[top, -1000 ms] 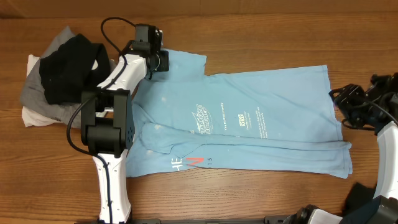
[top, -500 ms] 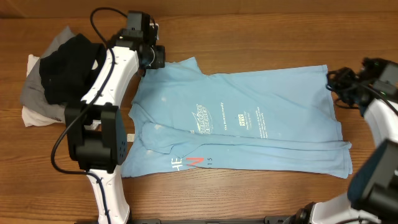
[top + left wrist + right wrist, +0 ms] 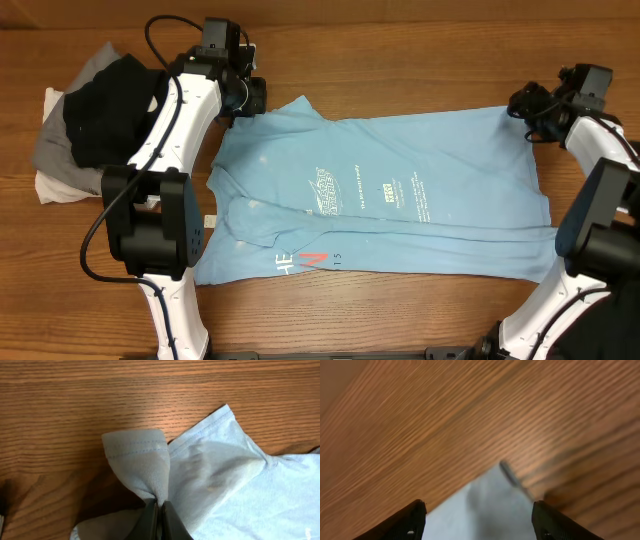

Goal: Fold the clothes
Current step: 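Fold the top edge down toward the bottom edge with both grippers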

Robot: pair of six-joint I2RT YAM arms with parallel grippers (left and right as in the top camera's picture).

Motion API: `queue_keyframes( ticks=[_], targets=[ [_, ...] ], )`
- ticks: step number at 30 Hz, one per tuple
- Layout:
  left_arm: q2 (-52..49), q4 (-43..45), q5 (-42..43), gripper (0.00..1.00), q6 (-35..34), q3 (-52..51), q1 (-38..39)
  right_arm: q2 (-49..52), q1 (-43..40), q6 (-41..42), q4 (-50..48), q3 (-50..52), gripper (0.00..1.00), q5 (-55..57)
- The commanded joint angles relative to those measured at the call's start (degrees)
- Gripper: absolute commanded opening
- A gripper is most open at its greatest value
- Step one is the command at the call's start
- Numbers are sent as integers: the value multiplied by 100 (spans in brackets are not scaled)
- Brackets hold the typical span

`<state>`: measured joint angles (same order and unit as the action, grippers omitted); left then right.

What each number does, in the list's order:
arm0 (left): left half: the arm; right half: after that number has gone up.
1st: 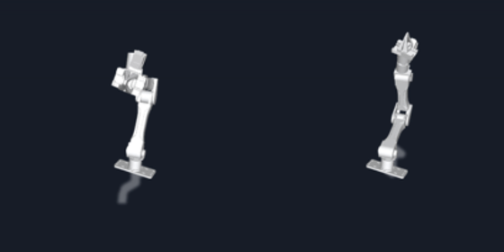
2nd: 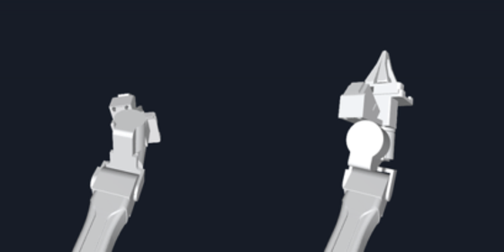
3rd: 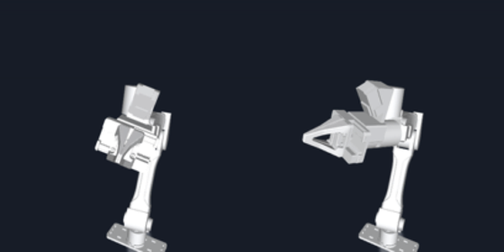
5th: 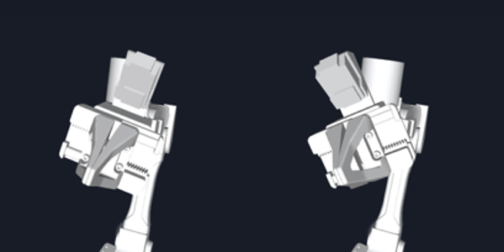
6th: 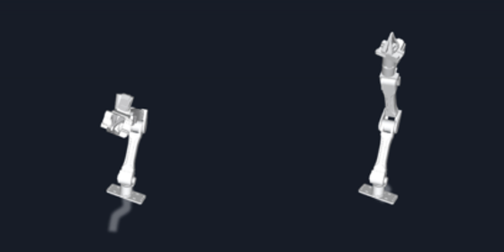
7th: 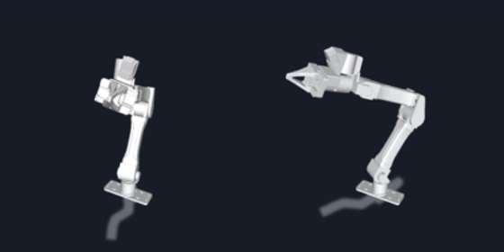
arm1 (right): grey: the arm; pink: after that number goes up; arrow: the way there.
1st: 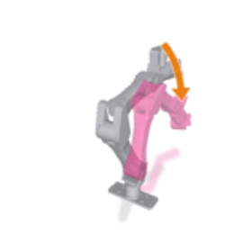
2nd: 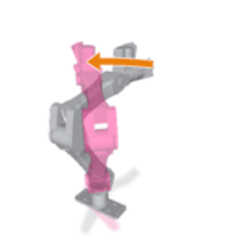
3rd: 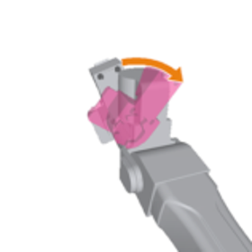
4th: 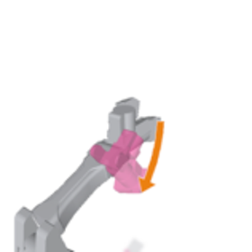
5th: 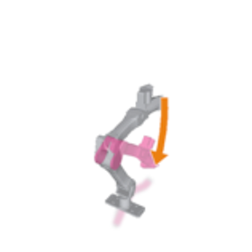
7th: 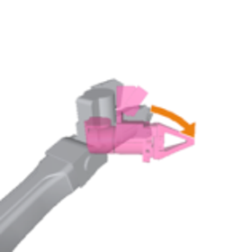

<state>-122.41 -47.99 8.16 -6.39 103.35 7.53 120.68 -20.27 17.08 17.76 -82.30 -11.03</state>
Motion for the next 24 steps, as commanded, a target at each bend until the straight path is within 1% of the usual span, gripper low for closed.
queue_keyframes(
  ticks=[1,4,9,12,14,20,24],
  targets=[
    [98,2,170,4,15,79,44,186,-24,-81,-37,-151,72,433],
    [98,2,243,4,15,79,44,341,-20,-85,-33,-151,71,645],
    [98,-13,245,4,13,79,44,496,42,-87,-83,-153,70,651],
    [98,-4,245,4,13,76,44,610,140,-87,-81,-153,63,699],
    [98,-20,243,4,15,76,42,699,225,-83,-59,-151,56,719],
    [98,-125,240,4,20,76,44,752,404,-83,0,-179,47,883],
    [98,-133,243,4,20,79,44,750,378,-81,223,-232,22,957]
  ],
)
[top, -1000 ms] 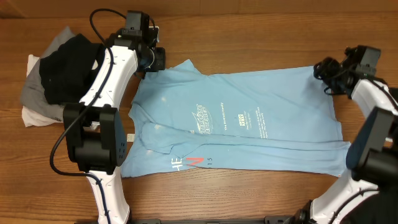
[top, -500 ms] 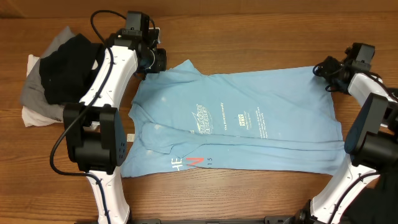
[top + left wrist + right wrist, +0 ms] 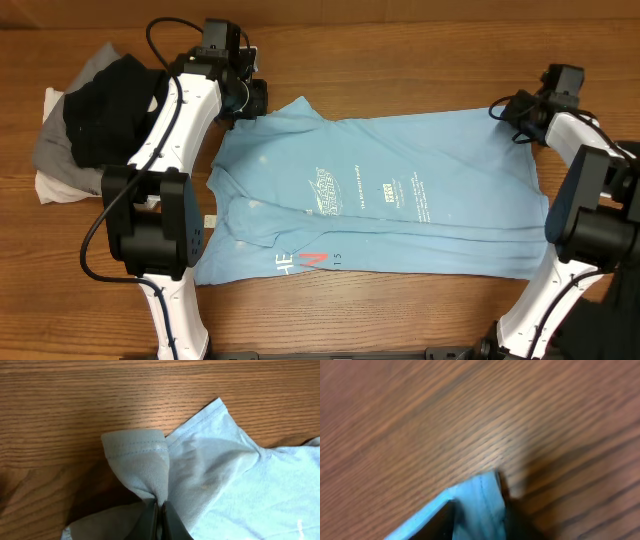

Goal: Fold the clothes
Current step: 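Fold the top edge down toward the bottom edge with both grippers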

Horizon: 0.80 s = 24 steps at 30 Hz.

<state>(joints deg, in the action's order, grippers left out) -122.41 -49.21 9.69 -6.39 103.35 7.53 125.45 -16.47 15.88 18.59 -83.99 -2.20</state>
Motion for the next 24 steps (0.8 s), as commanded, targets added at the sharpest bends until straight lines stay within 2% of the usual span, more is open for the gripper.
queue_keyframes(
  ticks=[1,2,3,9,15,21,24],
  targets=[
    [98,-17,90,4,17,76,42,273,-31,42,214,-94,13,72],
    [98,-28,90,4,20,76,42,271,-63,42,306,-144,6,70],
    [98,-44,90,4,17,79,42,258,-114,44,483,-254,4,66],
    [160,-57,63,4,63,96,42,-76,-249,55,1121,-697,4,-136],
    [713,-138,-146,4,68,109,11,-879,-269,57,1508,-813,4,-345],
    [1178,-577,-560,4,520,107,11,-1572,-286,378,2098,-813,4,-339],
    [1191,-850,-737,4,518,107,2,-1790,-326,525,2345,-813,4,-267]
  ],
)
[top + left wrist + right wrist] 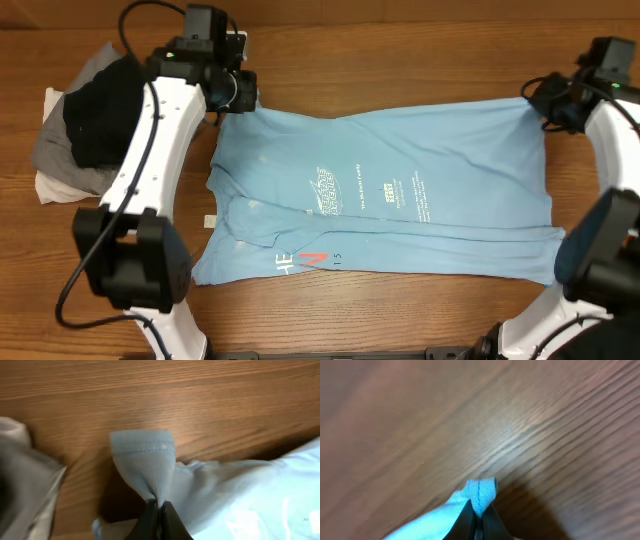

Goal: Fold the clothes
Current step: 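Fold the top edge down toward the bottom edge with both grippers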

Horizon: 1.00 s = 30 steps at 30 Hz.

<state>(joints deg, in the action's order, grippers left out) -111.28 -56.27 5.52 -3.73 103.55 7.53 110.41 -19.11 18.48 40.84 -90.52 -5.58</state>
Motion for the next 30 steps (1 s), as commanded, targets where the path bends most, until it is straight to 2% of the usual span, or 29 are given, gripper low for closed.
queue_keyframes(
  ticks=[1,9,17,23,30],
  targets=[
    [76,-225,-321,4,254,85,0,-337,-90,341,254,-160,4,160],
    [74,-822,-365,4,249,81,0,-396,-256,424,1530,-155,4,422],
    [74,-1591,-546,4,247,72,0,-396,-393,345,2033,-155,4,704],
    [74,-2192,-573,4,190,70,0,-396,-562,-236,2522,-155,4,706],
    [74,-2859,-614,4,15,-125,0,-396,-625,-302,2933,-157,4,706]
  ],
)
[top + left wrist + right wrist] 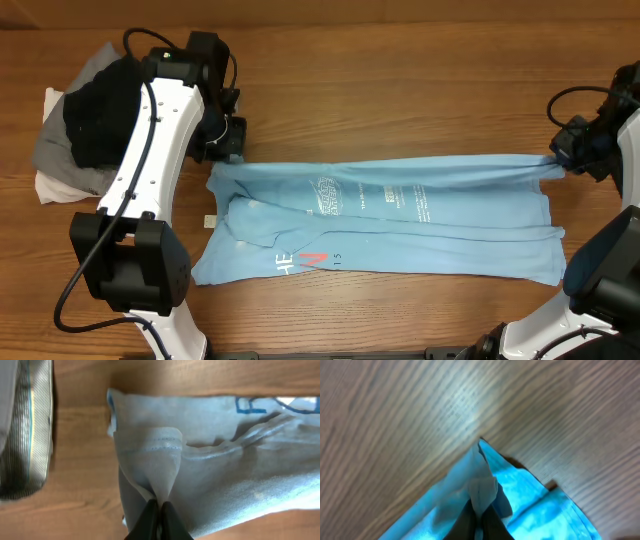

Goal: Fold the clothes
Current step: 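Fold the top edge down toward the bottom edge with both grippers, then release the shirt and retract the left arm to the side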

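Note:
A light blue T-shirt [400, 225] with printed lettering lies across the table, its far edge lifted and stretched taut between both arms over the lower part. My left gripper [228, 148] is shut on the shirt's far left corner [162, 457]. At the right end my right gripper [562, 158] is shut on the far right corner [481, 487]. In the left wrist view the shirt's lower layer [240, 435] spreads beneath the pinched fold.
A heap of dark, grey and white clothes [85, 125] sits at the table's far left, its striped edge [27, 435] showing in the left wrist view. Bare wood table [400, 80] stretches behind the shirt.
Both grippers, still shut on the shirt's far corners, have moved toward the near side. The far edge now lies over the shirt's middle, so the shirt looks narrower.
The shirt lay flat with my left gripper shut on its far left corner and my right gripper open at the far right corner. The right gripper then closed round that corner and was shut on it. Both corners were raised, and now they hang over the shirt's middle.

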Robot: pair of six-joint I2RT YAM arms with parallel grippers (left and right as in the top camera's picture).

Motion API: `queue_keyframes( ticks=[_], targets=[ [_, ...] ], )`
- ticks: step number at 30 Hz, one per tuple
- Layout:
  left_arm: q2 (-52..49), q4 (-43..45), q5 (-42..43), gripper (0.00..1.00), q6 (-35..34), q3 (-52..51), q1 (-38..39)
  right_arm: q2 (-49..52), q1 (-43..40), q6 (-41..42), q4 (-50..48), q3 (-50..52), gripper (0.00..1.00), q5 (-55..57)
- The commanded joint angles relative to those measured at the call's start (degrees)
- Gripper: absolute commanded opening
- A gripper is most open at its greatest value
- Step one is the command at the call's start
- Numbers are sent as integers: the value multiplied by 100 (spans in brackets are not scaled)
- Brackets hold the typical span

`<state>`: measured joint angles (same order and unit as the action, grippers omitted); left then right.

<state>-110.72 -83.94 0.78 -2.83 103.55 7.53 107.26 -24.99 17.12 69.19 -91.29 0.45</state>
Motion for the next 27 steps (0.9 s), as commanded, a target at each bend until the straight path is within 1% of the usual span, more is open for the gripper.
queue_keyframes(
  ticks=[1,5,9,15,27],
  targets=[
    [17,-114,-140,4,-155,-212,0,-81,-37,-234,208,-81,4,103],
    [17,-116,-118,4,-280,-730,17,-81,-37,-254,468,-81,4,402],
    [17,42,-120,4,-280,-1333,15,-81,-37,-254,634,-81,4,426],
    [17,140,-122,4,-317,-1886,13,-81,-37,-214,1156,-81,4,914],
    [17,81,-142,4,-308,-1934,0,-81,-72,-214,1652,-81,4,1071]
  ],
)
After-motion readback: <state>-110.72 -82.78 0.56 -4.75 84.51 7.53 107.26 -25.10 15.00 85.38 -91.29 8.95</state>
